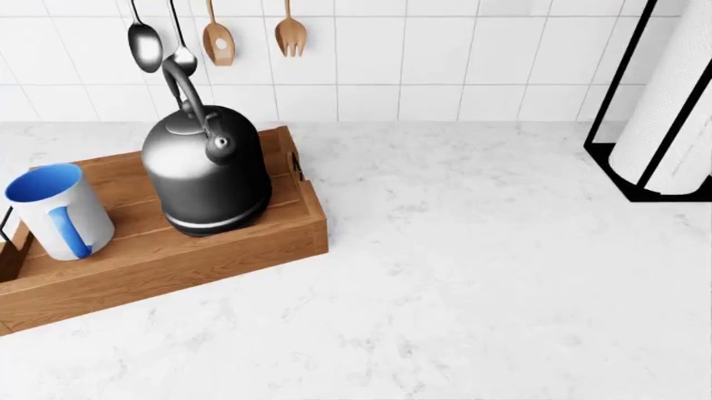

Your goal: Pick the kettle from the counter and place it on the tray. Then pick the mug from the cabinet and place it on the tray. Then close the cabinet doors.

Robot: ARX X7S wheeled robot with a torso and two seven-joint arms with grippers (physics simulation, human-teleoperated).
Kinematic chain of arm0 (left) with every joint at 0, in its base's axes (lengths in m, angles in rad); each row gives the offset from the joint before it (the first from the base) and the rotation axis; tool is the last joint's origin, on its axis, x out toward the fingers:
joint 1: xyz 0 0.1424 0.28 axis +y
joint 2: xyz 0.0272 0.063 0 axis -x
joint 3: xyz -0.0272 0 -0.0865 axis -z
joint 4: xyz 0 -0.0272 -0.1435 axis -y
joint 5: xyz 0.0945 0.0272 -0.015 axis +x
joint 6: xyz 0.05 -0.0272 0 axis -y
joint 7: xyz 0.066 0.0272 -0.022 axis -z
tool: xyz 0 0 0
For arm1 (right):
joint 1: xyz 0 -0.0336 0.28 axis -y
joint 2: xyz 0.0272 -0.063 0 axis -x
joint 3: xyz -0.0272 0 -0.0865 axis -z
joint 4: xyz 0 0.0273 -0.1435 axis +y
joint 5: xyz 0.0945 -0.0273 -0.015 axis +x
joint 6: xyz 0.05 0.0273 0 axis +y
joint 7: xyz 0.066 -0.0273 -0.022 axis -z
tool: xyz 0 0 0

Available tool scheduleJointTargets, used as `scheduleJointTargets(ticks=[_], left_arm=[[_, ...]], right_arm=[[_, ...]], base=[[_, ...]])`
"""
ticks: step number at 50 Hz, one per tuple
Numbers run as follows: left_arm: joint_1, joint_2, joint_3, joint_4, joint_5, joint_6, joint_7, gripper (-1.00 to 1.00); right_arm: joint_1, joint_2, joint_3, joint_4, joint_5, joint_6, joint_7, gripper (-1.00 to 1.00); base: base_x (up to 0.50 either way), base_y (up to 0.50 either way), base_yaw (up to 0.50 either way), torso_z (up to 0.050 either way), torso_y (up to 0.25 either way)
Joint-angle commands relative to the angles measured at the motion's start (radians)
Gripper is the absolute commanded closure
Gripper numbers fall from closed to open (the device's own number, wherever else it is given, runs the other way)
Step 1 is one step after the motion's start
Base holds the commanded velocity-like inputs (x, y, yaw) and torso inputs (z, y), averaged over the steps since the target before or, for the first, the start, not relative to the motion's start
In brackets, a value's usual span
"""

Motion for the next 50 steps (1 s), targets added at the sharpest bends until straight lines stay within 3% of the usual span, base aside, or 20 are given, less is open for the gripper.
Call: scheduleJointTargets(ticks=[1,11,25,32,38,50], left_arm=[[0.014,0.012,-0.03,-0.001,0.005,-0.018,0.019,-1.0],[0.018,0.018,-0.041,-0.004,0.012,-0.027,0.03,-1.0],[0.015,0.027,-0.038,-0.005,0.025,-0.034,0.036,-1.0],[0.011,0.014,-0.023,0.0,0.011,-0.017,0.016,-1.0],[0.0,0.006,0.009,0.007,0.001,-0.001,-0.01,-1.0],[-0.042,-0.022,0.093,0.022,-0.024,0.037,-0.077,-1.0]], right_arm=[[-0.087,-0.033,-0.244,0.207,0.009,0.054,-0.048,-1.0],[-0.095,-0.042,-0.252,0.229,-0.001,0.048,-0.045,-1.0],[-0.046,0.101,0.075,-0.216,0.255,0.1,0.172,-1.0],[-0.044,0.183,0.248,-0.524,0.491,0.231,0.402,-1.0],[-0.063,0.265,0.373,-0.746,0.808,0.324,0.638,-1.0],[-0.336,0.482,0.555,-1.144,1.363,0.125,1.001,-1.0]], base=[[0.01,0.0,0.0,0.0,0.0],[0.0,0.0,0.0,0.0,0.0],[0.0,0.0,0.0,0.0,0.0],[0.0,0.0,0.0,0.0,0.0],[0.0,0.0,0.0,0.0,0.0],[0.0,0.0,0.0,0.0,0.0]])
